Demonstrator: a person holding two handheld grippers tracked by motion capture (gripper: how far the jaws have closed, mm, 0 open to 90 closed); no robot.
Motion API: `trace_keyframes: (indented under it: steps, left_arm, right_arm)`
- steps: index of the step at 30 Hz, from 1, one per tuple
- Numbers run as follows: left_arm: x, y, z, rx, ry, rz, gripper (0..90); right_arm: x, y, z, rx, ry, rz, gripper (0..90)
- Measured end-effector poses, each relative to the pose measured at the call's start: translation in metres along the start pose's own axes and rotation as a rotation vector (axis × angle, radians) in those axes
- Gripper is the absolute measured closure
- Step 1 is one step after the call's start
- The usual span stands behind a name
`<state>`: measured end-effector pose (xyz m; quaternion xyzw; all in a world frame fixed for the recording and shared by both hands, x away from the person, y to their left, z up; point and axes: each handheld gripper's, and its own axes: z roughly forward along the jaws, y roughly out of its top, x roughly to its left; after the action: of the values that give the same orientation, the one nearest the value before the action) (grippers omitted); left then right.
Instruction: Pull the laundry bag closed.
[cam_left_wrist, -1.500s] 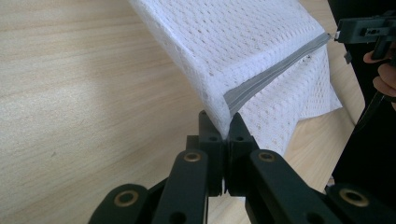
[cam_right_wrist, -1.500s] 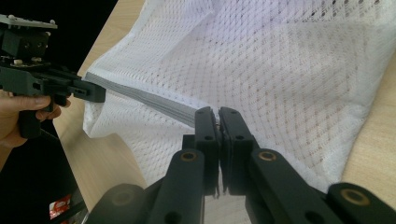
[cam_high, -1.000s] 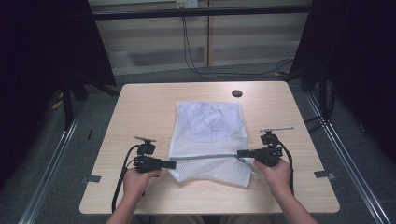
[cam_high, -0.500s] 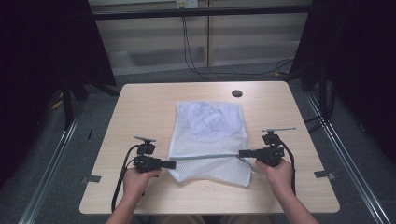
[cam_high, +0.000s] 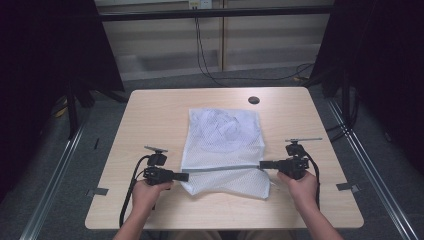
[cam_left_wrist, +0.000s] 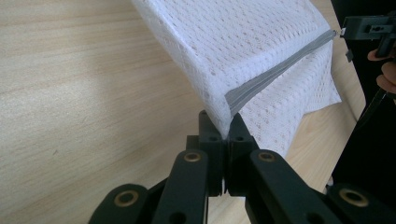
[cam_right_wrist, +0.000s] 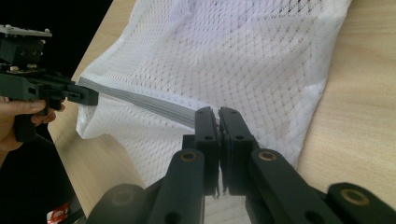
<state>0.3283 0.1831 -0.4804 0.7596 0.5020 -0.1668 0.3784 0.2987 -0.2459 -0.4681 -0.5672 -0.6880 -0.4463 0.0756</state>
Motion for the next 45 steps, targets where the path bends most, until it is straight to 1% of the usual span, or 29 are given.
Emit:
trace_keyframes:
  steps: [2,3,4,5,6,7,8,10,12,14,15,17,19,21,23,25,26,27,28,29,30,31,33,34,37,38,39,43,45]
  left_arm:
    - [0.0,0.0,0.0,0.002,0.003,0.005,88.8]
    - [0.0,0.0,0.0,0.002,0.003,0.005,88.7]
    - [0.0,0.0,0.0,0.001,0.002,-0.004,88.8]
    - [0.0,-0.001,-0.001,-0.012,0.013,-0.006,88.8]
    - [0.001,0.0,-0.002,-0.004,0.015,0.006,88.8]
    - [0.0,-0.001,-0.002,-0.005,0.01,-0.004,88.8]
    - [0.0,-0.001,-0.002,-0.005,0.01,-0.004,88.8]
    - [0.002,0.0,-0.003,-0.005,0.012,0.006,88.8]
    - [0.002,0.0,-0.003,-0.007,0.012,0.005,88.8]
    - [0.002,0.0,-0.003,-0.005,0.012,0.01,88.8]
    - [0.001,-0.001,-0.002,-0.007,0.001,-0.006,88.8]
    - [0.001,-0.001,-0.002,-0.004,0.001,-0.005,88.8]
    - [0.001,0.0,-0.002,-0.001,0.013,0.005,88.8]
    - [0.001,-0.001,-0.002,0.0,0.015,0.005,88.8]
    - [0.002,-0.001,-0.002,-0.001,0.0,-0.007,88.8]
    - [0.001,-0.001,-0.002,-0.005,-0.003,-0.013,88.8]
    - [0.001,0.0,-0.002,0.001,0.003,-0.003,88.8]
    - [0.0,-0.001,0.0,-0.009,0.01,-0.014,88.8]
    - [0.0,-0.001,0.0,-0.009,0.01,-0.014,88.8]
    - [0.001,0.0,0.0,0.006,0.006,0.003,88.8]
    - [0.001,0.0,0.0,0.006,0.006,0.003,88.8]
    - [0.001,-0.001,-0.001,0.001,0.0,-0.009,88.8]
    - [0.001,-0.001,0.0,0.003,0.004,-0.009,88.8]
    - [0.002,0.0,-0.001,0.008,0.013,0.01,88.8]
    - [0.001,-0.001,0.0,0.012,0.011,0.002,88.9]
    - [0.001,-0.001,0.001,0.014,0.014,0.007,88.8]
    - [0.0,-0.001,0.001,0.015,0.0,-0.004,88.9]
    - [0.0,-0.001,-0.001,0.006,0.009,0.007,88.8]
    - [-0.001,-0.001,0.0,-0.008,-0.007,-0.002,88.6]
  right_arm:
    - [0.0,0.0,-0.001,-0.003,-0.002,-0.001,87.2]
    - [0.0,0.0,-0.002,-0.002,-0.013,-0.003,87.2]
    - [-0.001,0.0,-0.002,-0.003,-0.015,-0.003,87.2]
    - [-0.001,0.0,-0.003,-0.005,-0.016,0.002,87.2]
    - [-0.002,0.0,-0.003,-0.009,-0.016,0.006,87.2]
    - [-0.003,0.0,-0.004,-0.01,-0.016,0.007,87.2]
    - [-0.004,0.0,-0.005,-0.012,-0.017,0.006,87.2]
    - [-0.004,0.0,-0.006,-0.016,-0.02,0.003,87.2]
    - [-0.004,0.0,-0.006,-0.017,-0.01,0.011,87.2]
    - [-0.004,0.0,-0.007,-0.016,-0.012,0.01,87.2]
    - [-0.004,0.0,-0.007,-0.015,-0.013,0.009,87.2]
    - [-0.004,0.0,-0.008,-0.015,-0.013,0.01,87.3]
    - [-0.004,0.0,-0.008,-0.016,-0.016,0.006,87.2]
    - [-0.005,-0.001,-0.009,-0.016,-0.032,0.002,87.3]
    - [-0.007,-0.001,-0.012,-0.023,-0.035,0.01,87.3]
    - [-0.009,-0.001,-0.016,-0.032,-0.037,0.019,87.3]
    - [-0.01,-0.001,-0.017,-0.036,-0.032,0.02,87.3]
    - [-0.01,-0.001,-0.017,-0.037,-0.035,0.021,87.3]
    - [-0.01,-0.001,-0.017,-0.037,-0.035,0.021,87.3]
    - [-0.01,-0.001,-0.017,-0.032,-0.043,0.018,87.3]
    - [-0.01,-0.001,-0.017,-0.032,-0.043,0.018,87.3]
    - [-0.01,-0.002,-0.017,-0.033,-0.042,0.018,87.3]
    - [-0.009,-0.002,-0.018,-0.032,-0.05,0.021,87.3]
    - [-0.009,-0.002,-0.018,-0.034,-0.051,0.021,87.3]
    - [-0.009,-0.002,-0.019,-0.034,-0.056,0.02,87.4]
    - [-0.009,-0.002,-0.019,-0.031,-0.056,0.021,87.4]
    - [-0.009,-0.002,-0.019,-0.032,-0.057,0.02,87.4]
    - [-0.009,-0.002,-0.019,-0.034,-0.056,0.017,87.3]
    - [-0.008,-0.002,-0.019,-0.036,-0.057,0.011,87.2]
